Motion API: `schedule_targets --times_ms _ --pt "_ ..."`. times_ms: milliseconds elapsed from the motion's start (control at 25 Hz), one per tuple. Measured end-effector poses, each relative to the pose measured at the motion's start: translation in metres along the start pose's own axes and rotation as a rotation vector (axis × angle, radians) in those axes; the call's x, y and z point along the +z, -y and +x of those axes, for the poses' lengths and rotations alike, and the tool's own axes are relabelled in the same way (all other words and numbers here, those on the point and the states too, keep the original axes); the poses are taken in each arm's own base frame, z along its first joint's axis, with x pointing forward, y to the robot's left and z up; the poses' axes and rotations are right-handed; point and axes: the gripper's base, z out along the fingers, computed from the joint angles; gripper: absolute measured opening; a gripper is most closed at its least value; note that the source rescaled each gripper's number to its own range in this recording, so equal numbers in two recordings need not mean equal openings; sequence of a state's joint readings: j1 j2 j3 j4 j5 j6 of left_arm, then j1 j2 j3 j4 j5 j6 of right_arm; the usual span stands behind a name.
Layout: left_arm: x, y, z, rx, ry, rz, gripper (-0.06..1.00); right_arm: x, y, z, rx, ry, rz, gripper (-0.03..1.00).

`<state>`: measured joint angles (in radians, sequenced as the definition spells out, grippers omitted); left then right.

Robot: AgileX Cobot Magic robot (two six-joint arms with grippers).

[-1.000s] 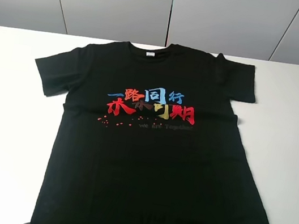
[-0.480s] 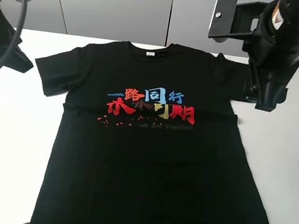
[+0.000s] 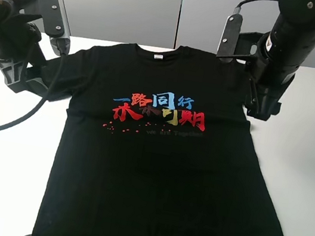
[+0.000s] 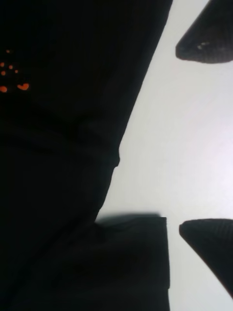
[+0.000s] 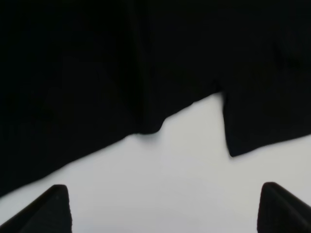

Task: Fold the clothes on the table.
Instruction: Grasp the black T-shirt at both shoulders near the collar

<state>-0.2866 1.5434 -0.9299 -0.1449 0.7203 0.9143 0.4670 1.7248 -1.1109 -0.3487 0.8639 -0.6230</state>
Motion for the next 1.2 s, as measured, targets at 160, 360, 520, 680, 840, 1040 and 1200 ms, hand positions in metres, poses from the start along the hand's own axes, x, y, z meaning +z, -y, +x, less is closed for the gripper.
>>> schedule_targets --times_ms 160,360,520,680,840,1040,1200 --pt "0.017 -0.001 0.001 0.016 -0.041 0.029 0.85 0.01 0.016 -0.002 0.047 0.1 -0.097 0.83" --pt "0.041 0.003 -0.004 0.073 -0.07 0.057 0.85 0.034 0.021 -0.014 -0.008 0.122 -0.164 0.8" --pt "0.061 0.007 -0.008 0.108 -0.081 0.065 0.85 0.063 0.016 -0.019 -0.04 0.08 -0.222 0.77" --pt "0.077 0.008 -0.006 0.13 -0.107 0.077 0.85 0.083 0.015 -0.016 -0.035 0.056 -0.252 0.77" --pt "0.086 0.005 -0.007 0.142 -0.101 0.055 0.85 0.094 0.023 -0.005 0.003 0.047 -0.256 0.77" --pt "0.096 0.004 -0.007 0.143 -0.095 0.043 0.85 0.104 0.029 0.007 0.045 0.039 -0.26 0.77" --pt "0.105 0.004 -0.004 0.15 -0.111 0.055 0.85 0.113 0.029 0.007 0.036 0.043 -0.261 0.75"
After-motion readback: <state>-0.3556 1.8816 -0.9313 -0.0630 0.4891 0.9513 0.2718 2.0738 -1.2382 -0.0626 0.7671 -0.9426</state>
